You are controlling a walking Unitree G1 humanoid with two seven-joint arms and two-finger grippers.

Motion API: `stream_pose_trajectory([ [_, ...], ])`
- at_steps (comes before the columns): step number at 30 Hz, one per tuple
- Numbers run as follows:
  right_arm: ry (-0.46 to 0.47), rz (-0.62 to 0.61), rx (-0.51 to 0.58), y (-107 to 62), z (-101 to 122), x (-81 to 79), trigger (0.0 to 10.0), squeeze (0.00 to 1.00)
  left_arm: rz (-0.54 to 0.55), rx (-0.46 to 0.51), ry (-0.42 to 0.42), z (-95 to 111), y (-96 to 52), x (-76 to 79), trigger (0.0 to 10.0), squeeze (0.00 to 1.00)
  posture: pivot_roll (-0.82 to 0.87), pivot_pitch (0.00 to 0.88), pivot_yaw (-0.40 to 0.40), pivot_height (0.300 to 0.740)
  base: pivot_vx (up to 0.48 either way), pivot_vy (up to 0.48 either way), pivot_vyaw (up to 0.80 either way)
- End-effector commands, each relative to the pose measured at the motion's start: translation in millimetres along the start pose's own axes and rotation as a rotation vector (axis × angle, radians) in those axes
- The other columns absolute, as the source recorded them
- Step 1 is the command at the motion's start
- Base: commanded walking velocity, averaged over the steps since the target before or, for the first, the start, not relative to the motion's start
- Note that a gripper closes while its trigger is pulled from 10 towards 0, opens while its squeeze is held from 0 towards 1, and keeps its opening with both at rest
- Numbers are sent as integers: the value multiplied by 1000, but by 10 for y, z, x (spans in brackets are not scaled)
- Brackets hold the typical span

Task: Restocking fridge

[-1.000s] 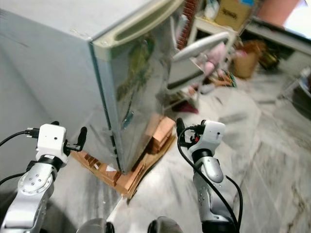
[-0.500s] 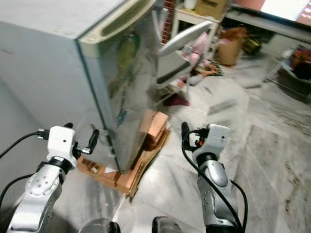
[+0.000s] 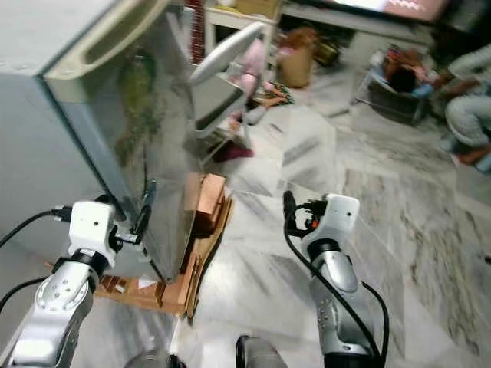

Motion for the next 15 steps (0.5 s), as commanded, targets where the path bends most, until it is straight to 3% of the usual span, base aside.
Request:
stream_pose_trajectory([
  [1,-5,23,11,14,47,-69,10000,0,-12,13,4,42,14,5,10000,0,74,93,-56,740,0,0,-800],
  [4,-5,19,2,7,29,-56,10000,0,-8,22,-29,63,30,-1,10000,0,71,99,-59,740,0,0,-563],
  [15,-53,-10,-39,-37,-25,71,10000,0,-27,47,-77,138,105,-40,10000,0,60,104,-67,740,0,0,0],
])
Point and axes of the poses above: a point about 5 cm out from each wrist's last joint towards the gripper, its own y axis pointing out of the wrist towards the gripper, its own z axis along the axis of the wrist's last joint, x = y × z, the point moved 4 cm from there along y, pointing out of the wrist towards the gripper, and after that the axes turned 9 degrees about y, right-handed, at the moved point
